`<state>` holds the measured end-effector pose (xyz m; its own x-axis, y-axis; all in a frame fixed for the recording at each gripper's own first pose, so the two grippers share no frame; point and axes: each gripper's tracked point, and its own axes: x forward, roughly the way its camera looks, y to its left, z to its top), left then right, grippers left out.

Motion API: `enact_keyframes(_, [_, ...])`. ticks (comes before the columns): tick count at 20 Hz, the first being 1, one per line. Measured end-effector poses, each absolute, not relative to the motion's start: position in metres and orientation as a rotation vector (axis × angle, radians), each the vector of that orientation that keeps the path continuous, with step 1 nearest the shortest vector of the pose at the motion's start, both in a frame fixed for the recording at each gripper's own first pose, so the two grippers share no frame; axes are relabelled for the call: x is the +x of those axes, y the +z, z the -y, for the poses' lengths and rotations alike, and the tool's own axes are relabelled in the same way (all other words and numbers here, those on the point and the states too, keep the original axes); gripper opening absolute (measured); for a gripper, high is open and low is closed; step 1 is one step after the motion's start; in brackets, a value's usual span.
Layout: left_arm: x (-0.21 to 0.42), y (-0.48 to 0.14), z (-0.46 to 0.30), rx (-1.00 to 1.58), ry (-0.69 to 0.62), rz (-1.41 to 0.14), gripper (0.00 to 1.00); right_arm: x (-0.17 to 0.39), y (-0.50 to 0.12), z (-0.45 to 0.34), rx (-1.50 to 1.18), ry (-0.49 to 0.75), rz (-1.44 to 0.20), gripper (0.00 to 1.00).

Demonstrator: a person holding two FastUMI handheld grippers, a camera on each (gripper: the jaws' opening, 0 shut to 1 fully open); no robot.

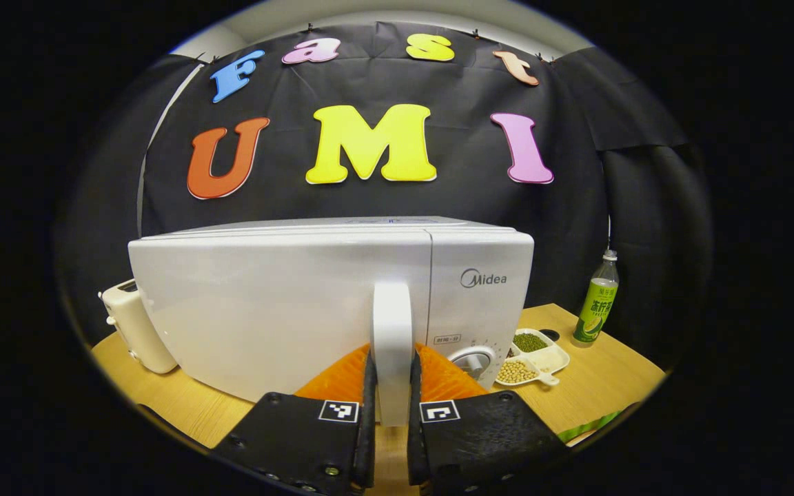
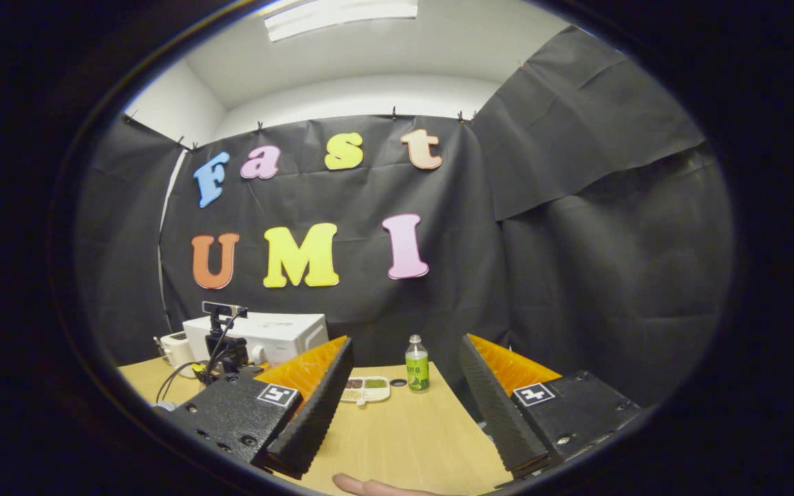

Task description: Open the microwave oven with the left hand, put the food in, and close the microwave oven.

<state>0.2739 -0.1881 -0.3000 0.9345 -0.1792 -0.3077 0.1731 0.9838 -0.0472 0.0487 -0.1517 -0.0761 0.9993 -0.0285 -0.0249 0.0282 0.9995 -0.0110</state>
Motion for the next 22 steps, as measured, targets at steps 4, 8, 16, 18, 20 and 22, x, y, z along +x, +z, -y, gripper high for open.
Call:
enact_keyframes(4, [0.268,-0.301,0.19,-0.035,-0.208,-0.326,0.12,0.033,-0.076,0.161,-0.003,-0.053,-0.026,0.98])
enact_keyframes(8, [0.231,-0.292,0.176,-0.035,-0.228,-0.308,0.11,0.019,-0.076,0.162,0.0,-0.064,-0.037,0.98])
enact_keyframes(16, [0.176,-0.289,0.147,-0.065,-0.266,-0.349,0.11,-0.009,-0.065,0.131,-0.002,-0.025,-0.043,0.98])
enact_keyframes(18, [0.164,-0.287,0.137,-0.062,-0.274,-0.346,0.11,-0.018,-0.062,0.125,-0.015,-0.03,-0.038,0.98])
enact_keyframes(20, [0.151,-0.286,0.127,-0.065,-0.297,-0.342,0.11,-0.026,-0.061,0.117,-0.019,-0.03,-0.039,0.98])
enact_keyframes(22, [0.138,-0.284,0.114,-0.071,-0.311,-0.332,0.11,-0.031,-0.061,0.102,-0.02,-0.008,-0.039,0.98])
